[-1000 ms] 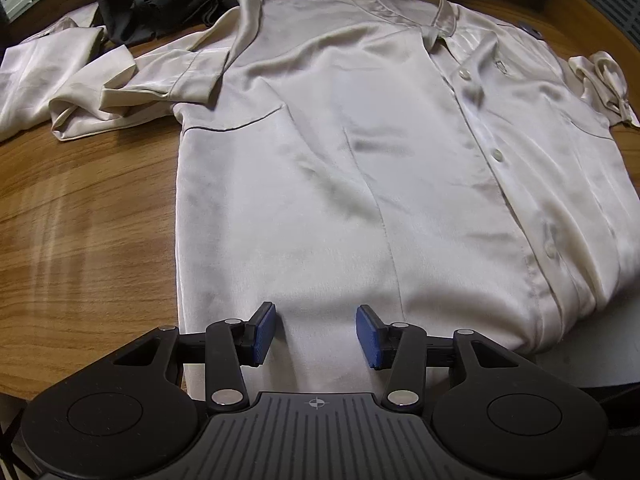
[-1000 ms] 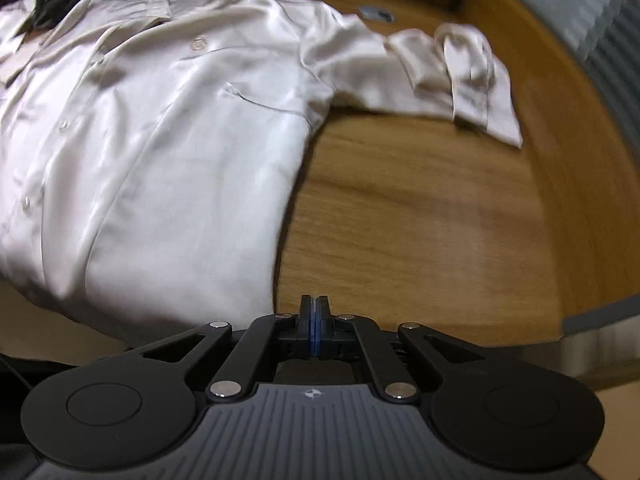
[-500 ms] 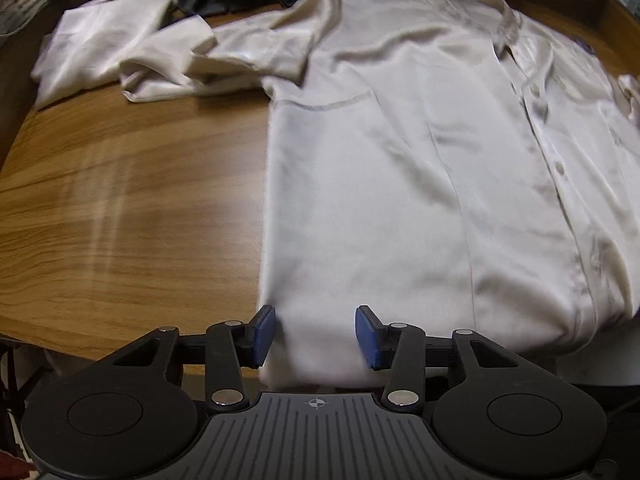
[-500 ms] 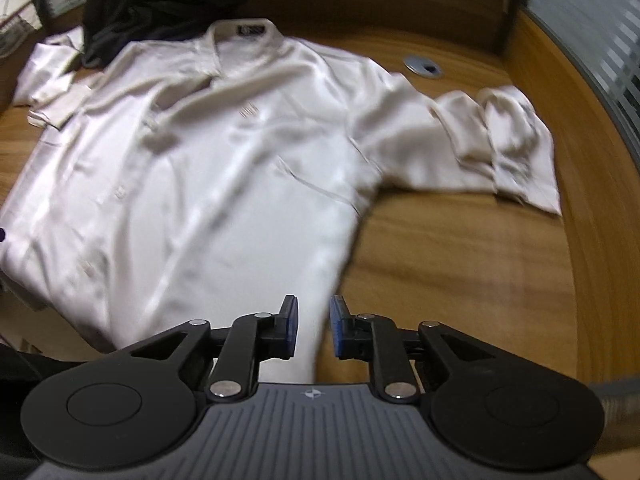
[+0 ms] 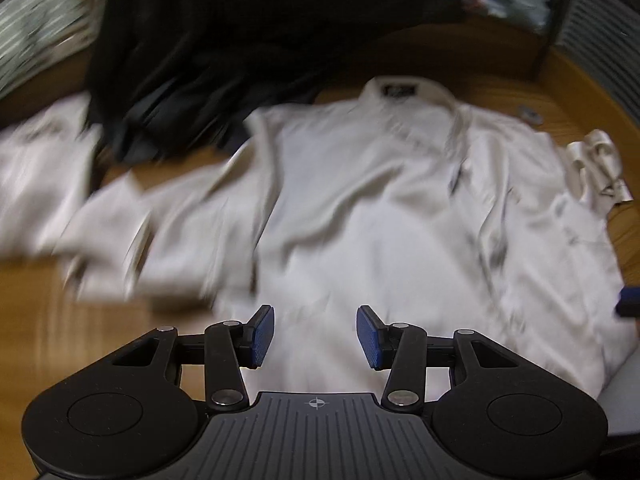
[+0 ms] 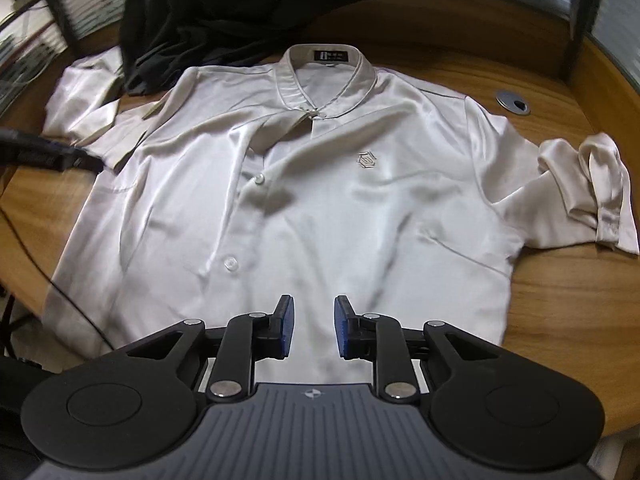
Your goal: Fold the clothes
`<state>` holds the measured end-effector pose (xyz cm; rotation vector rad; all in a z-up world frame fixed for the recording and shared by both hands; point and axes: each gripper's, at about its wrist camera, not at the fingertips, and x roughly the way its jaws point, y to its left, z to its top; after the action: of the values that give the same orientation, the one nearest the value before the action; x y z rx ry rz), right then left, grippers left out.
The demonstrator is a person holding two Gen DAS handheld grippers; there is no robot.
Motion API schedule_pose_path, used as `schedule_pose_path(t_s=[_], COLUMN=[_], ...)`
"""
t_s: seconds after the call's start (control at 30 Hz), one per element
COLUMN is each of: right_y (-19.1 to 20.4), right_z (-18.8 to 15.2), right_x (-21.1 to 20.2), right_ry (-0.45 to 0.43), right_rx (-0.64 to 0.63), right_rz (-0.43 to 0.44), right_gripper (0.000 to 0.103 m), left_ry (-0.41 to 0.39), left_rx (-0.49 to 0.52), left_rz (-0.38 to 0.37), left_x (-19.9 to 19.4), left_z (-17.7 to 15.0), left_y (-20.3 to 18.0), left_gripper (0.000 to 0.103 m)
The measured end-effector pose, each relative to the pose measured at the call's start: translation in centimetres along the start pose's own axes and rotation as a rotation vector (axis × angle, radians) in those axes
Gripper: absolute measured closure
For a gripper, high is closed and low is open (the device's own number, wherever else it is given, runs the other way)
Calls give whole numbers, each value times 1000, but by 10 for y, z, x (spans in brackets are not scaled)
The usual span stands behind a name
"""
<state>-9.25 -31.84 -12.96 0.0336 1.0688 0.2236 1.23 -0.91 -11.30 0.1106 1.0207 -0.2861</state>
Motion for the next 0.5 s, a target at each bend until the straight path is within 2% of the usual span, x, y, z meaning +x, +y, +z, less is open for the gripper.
schedule_pose_path(t_s=[0.17, 0.3, 0.5], right_y=[18, 28, 45], right_z=[3, -2, -11], right_x=[12, 17, 23], right_ry=[7, 8, 1], right_rx=[100, 158, 229], right_rz=[-50, -76, -97], right_gripper=[76, 74, 72], left_ry=[-13, 4, 30], left_rx=[122, 184, 271], left_rz=[-147, -258, -319], left_x=[27, 58, 112], left_z=[59, 97, 142], left_y=[-11, -36, -78], left_gripper=[51, 51, 50])
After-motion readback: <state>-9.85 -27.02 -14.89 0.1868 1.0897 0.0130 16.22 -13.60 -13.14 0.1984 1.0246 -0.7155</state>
